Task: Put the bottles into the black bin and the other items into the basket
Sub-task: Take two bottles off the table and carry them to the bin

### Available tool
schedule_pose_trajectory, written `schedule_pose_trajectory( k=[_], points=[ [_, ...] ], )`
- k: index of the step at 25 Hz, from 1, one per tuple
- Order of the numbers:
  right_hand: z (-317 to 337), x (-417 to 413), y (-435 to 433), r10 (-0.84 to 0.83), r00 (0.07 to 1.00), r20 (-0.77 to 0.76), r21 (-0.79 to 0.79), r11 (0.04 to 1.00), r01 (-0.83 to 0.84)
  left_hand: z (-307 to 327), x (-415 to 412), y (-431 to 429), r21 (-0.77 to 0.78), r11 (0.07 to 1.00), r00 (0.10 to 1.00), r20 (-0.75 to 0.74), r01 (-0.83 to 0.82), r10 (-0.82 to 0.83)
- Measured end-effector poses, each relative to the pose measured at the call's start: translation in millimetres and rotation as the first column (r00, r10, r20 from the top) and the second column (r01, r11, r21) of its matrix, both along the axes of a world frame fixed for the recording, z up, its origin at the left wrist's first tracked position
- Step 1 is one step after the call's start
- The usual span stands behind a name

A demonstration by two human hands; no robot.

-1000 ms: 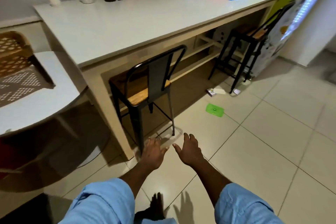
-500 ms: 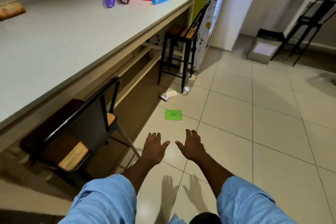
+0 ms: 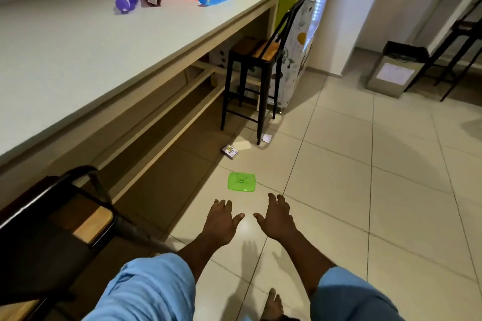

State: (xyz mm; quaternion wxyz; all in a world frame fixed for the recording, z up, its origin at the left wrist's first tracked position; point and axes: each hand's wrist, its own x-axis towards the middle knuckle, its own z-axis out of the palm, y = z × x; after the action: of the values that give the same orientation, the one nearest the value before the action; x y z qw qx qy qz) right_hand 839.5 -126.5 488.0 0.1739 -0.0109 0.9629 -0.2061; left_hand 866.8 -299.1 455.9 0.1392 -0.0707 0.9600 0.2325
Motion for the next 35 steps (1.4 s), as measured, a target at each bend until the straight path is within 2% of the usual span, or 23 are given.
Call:
schedule_pose_trajectory(
  k=[4,9,15,18,22,25,30,35],
  points=[
    [6,-91,44,0.09,0.996,-0.022,0.038,0.995,-0.09,9,-80,53,0.007,0.997,0.997,0.002,-0.076,0.076],
    [27,-205,85,0.125,0.99,-0.068,0.027,0.992,-0.123,33,-187,102,0.038,0.995,0.992,-0.079,-0.097,0.1],
    [35,-337,104,0.127,0.983,-0.131,0.013,0.992,-0.126,41,-327,127,0.027,0.992,0.976,-0.179,-0.122,0.125],
    [41,-400,114,0.121,0.983,-0.141,-0.006,0.992,-0.123,41,-397,136,0.028,0.993,0.977,-0.181,-0.112,0.115],
    [51,-481,129,0.142,0.967,-0.21,0.009,0.99,-0.143,54,-482,149,0.019,0.995,0.953,-0.287,-0.096,0.098],
    [59,-540,136,0.164,0.966,-0.199,-0.024,0.985,-0.172,66,-535,153,0.021,0.995,0.944,-0.314,-0.098,0.1],
    [63,-643,137,0.276,0.926,-0.257,-0.035,0.955,-0.295,74,-612,153,-0.005,0.972,0.92,-0.324,-0.233,0.219],
    [89,-742,124,0.489,0.809,-0.326,-0.047,0.847,-0.53,95,-672,165,-0.009,0.904,0.854,-0.333,-0.427,0.4]
  ],
)
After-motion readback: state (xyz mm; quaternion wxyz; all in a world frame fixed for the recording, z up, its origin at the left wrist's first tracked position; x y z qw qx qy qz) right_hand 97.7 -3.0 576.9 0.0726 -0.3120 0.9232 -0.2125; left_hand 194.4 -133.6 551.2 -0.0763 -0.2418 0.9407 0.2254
